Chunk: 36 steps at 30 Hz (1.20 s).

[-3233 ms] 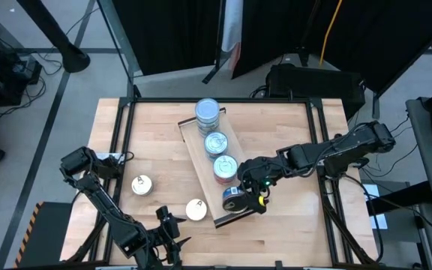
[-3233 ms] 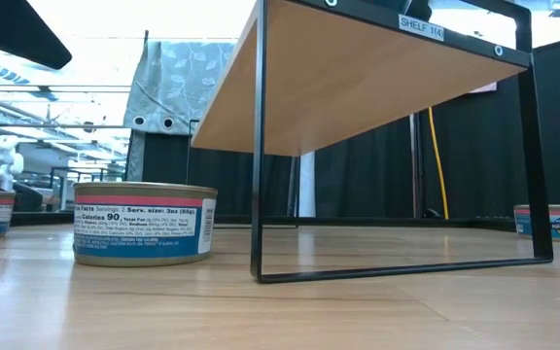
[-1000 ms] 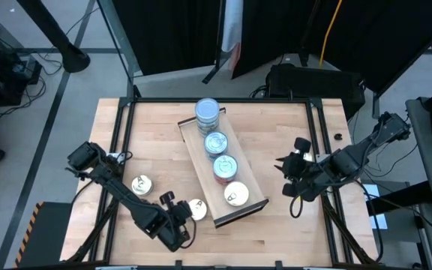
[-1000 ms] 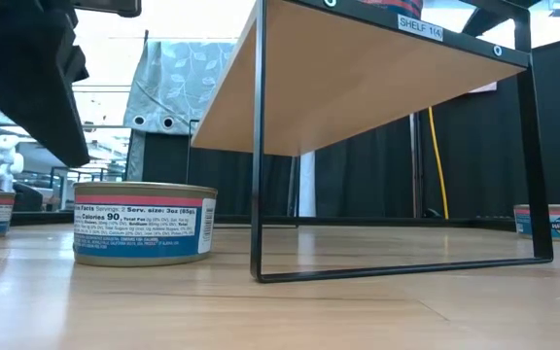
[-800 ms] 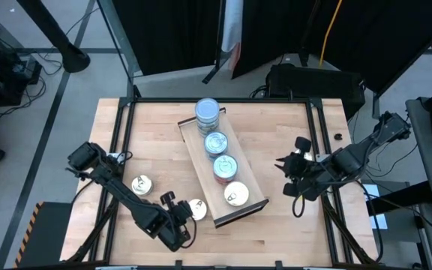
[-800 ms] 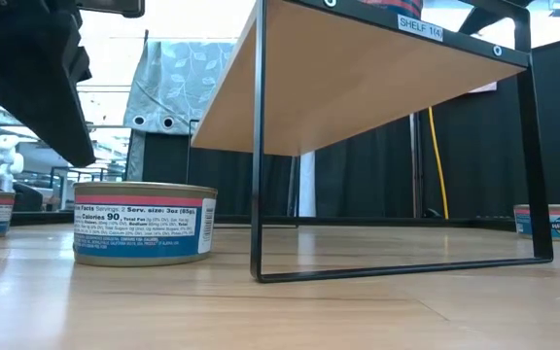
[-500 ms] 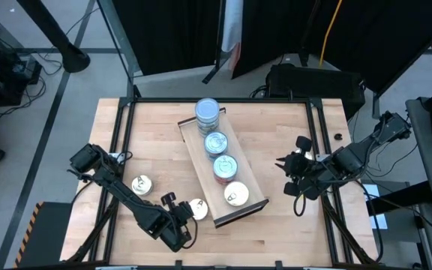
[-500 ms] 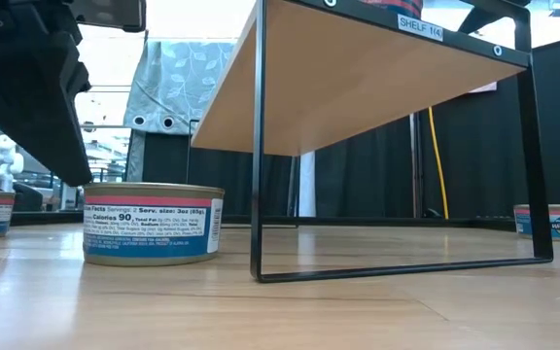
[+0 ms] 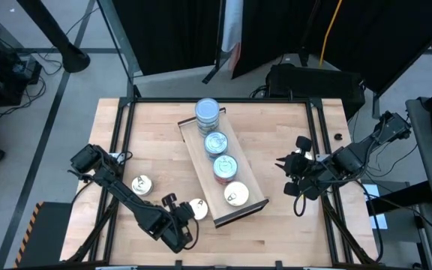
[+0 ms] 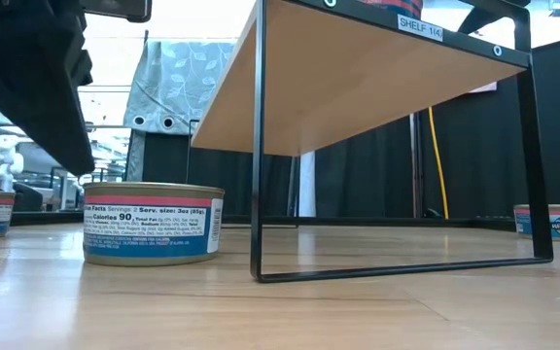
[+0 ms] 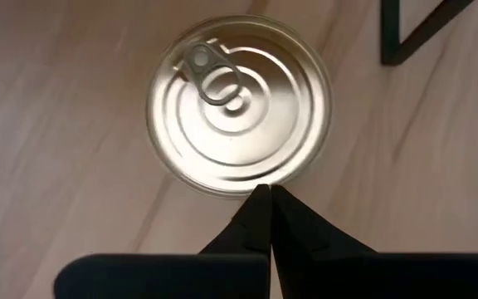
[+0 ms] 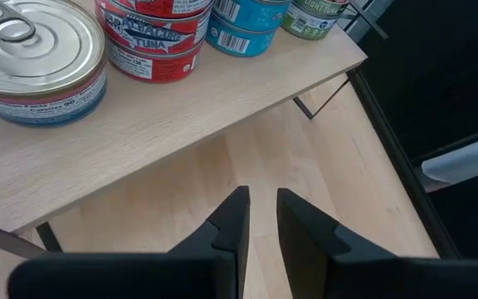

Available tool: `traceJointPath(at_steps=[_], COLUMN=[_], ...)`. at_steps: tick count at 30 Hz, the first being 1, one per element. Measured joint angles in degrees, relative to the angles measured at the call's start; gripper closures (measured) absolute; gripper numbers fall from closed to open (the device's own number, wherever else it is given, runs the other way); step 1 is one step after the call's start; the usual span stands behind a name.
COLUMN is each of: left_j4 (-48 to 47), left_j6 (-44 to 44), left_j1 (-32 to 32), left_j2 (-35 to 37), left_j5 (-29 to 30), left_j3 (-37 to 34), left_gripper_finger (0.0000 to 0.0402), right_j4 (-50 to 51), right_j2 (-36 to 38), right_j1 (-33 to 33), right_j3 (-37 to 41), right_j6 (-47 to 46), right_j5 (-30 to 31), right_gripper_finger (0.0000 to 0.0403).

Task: Stack canned seafood by type on shelf
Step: Stack the bottom right blue and pink tuna can on top of the other blue and pink tuna can on the shelf

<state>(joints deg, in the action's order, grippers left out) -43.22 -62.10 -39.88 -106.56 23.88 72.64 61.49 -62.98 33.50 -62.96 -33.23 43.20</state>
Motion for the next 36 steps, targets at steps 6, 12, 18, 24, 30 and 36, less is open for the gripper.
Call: traceJointPath(at_steps=[6,12,18,24,30,36], left_j4=[-0.1,0.0,0.5,0.9,0.7,0.9], left_j6=[-0.4,-0.6,-0.6,1.9,1.0,0.9], left_j1=[0.5,0.6,0.4,0.4,1.3,1.2], left_j2=[0.1,0.2,0.0,0.4,0.4,0.4], left_j5=[2.3,1.5,0.2,3.9,3.4,2.2], left_j3=[-2.2,-2.5,-2.0,0.5,-2.3,-2.6], left_gripper_finger=[0.04,0.04,0.04,0.04,0.04,0.04], right_j4=[0.0,0.0,0.0,0.0,0.0,0.0], right_j2=[0.0,0.0,0.0,0.0,0.0,0.0], right_j1=[0.0,0.0,0.0,0.0,0.0,0.0], right_j3=[0.0,0.0,0.0,0.0,0.0,0.0], right_j6=[0.3,0.4,0.4,0.5,0.7,0.8], right_j5=[0.0,0.0,0.0,0.0,0.0,0.0], right_gripper_finger=[0.0349,0.0349,0.0349,0.0349,0.0349,0.0349])
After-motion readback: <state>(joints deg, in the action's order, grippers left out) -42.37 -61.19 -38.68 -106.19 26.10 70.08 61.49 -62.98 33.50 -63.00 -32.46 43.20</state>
